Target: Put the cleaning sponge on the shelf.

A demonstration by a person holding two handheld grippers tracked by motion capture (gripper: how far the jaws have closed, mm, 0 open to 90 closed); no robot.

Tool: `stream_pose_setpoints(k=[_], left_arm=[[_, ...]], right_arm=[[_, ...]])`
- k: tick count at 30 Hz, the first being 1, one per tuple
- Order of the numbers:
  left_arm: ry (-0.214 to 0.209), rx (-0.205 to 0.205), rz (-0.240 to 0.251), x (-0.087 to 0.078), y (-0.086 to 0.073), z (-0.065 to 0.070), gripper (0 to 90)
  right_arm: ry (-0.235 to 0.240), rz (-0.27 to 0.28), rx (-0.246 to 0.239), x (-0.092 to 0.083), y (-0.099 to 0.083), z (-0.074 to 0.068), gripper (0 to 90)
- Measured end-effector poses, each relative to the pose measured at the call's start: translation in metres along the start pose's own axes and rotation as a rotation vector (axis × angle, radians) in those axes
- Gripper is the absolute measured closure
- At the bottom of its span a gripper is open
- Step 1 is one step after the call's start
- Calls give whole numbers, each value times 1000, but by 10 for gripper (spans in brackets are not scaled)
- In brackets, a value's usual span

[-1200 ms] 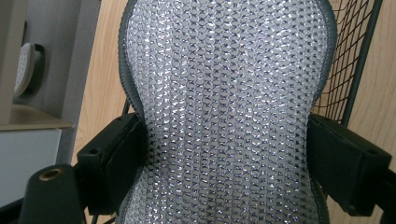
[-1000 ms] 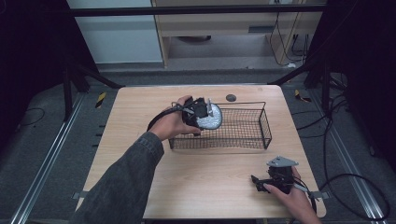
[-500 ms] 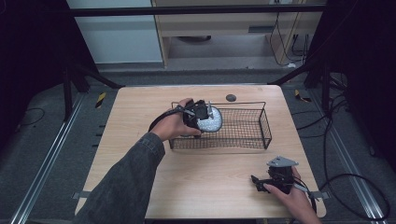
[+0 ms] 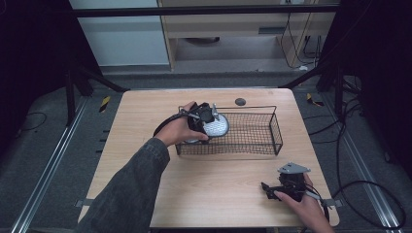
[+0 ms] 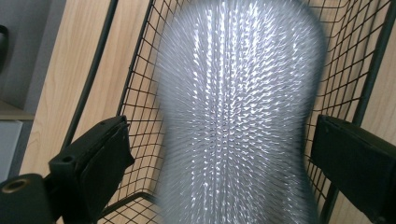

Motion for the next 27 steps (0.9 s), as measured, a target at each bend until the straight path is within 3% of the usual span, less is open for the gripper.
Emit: stream_pose_setpoints(k=[3, 6, 11, 21, 27], left_arm=[[7, 2, 6, -1, 0, -2, 43], [-4, -22, 24, -3, 2, -2, 51], [-19, -11, 36, -8, 4, 2, 85], [-4, -10, 64, -15, 9, 6, 75], [-8, -38, 92, -20, 11, 13, 62]], right_arm=[[0, 0, 0, 0, 0, 0, 3], [0, 0, 0, 0, 0, 0, 3], [0, -1, 0, 0, 0, 0, 3], [0, -1, 1, 0, 0, 0, 3], [0, -1, 1, 0, 0, 0, 3]])
Point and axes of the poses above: each handheld gripper's, and its own axes: x roughly forward along the jaws, y roughly out of its top, z roughly to its right, the point moved 7 cm from there along x, roughly forward along the jaws, and after that the axes turned 1 degree about -x, right-handed, at the moved point
